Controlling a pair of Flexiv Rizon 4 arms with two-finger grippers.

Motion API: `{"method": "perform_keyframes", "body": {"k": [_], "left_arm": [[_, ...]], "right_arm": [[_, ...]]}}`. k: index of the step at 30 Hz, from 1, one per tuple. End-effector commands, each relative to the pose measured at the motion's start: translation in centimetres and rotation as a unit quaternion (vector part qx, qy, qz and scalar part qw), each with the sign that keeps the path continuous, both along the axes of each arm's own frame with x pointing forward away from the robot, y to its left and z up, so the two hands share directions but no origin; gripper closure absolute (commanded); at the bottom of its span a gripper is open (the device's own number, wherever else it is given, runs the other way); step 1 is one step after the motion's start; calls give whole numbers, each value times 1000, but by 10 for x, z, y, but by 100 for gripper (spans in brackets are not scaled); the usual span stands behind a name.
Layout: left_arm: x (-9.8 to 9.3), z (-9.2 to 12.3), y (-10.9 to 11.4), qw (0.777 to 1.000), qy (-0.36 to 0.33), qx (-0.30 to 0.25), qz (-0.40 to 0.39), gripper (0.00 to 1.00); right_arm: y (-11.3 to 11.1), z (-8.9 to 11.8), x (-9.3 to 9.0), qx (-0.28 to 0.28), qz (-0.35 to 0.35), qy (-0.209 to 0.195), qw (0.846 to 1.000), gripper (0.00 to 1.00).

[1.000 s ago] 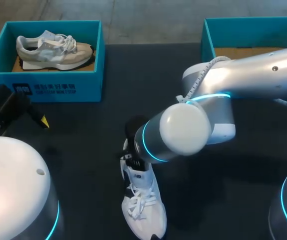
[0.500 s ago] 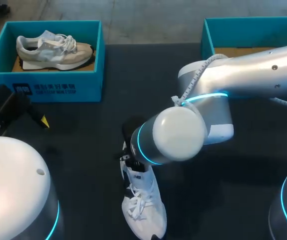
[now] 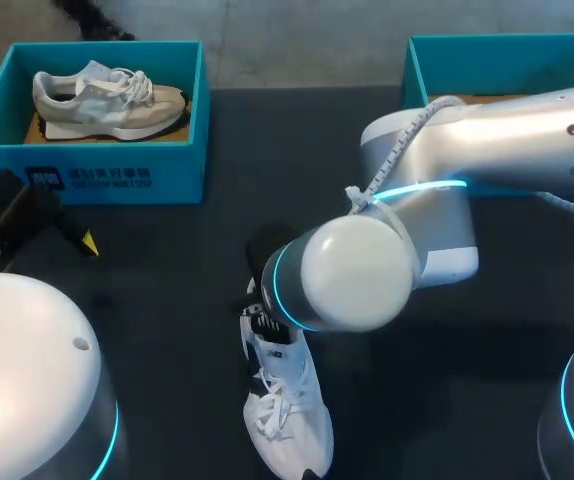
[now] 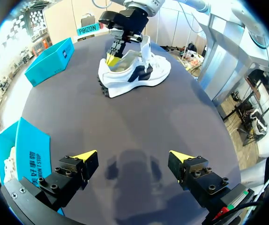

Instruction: Take the shoe out of the shoebox, open the shoe tongue, remove and reinsert the insole, then place the shoe into the shoebox

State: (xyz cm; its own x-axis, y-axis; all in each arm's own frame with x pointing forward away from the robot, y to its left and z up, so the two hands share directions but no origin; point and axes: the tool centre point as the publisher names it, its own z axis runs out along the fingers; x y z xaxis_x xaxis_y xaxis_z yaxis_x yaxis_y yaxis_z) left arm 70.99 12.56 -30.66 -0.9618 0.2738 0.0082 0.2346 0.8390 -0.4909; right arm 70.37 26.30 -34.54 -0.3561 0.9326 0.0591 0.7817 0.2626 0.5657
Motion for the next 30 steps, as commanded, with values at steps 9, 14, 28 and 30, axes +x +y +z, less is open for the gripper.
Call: {"method": "perform_keyframes", "body": {"k": [9, 14, 28, 30], "left_arm": [[-1, 0, 0, 1000, -1, 1, 0, 0], [-1, 0, 0, 1000, -1, 1, 0, 0], [-1, 0, 0, 1000, -1, 1, 0, 0], [-1, 0, 0, 1000, -1, 1, 0, 0]], "right_arm": [[12, -25, 6, 27, -19, -46, 998, 100], [13, -28, 6, 28, -21, -55, 998, 100], [10, -42, 16, 13, -16, -49, 999, 100], [10, -46, 17, 14, -14, -46, 999, 100]]}}
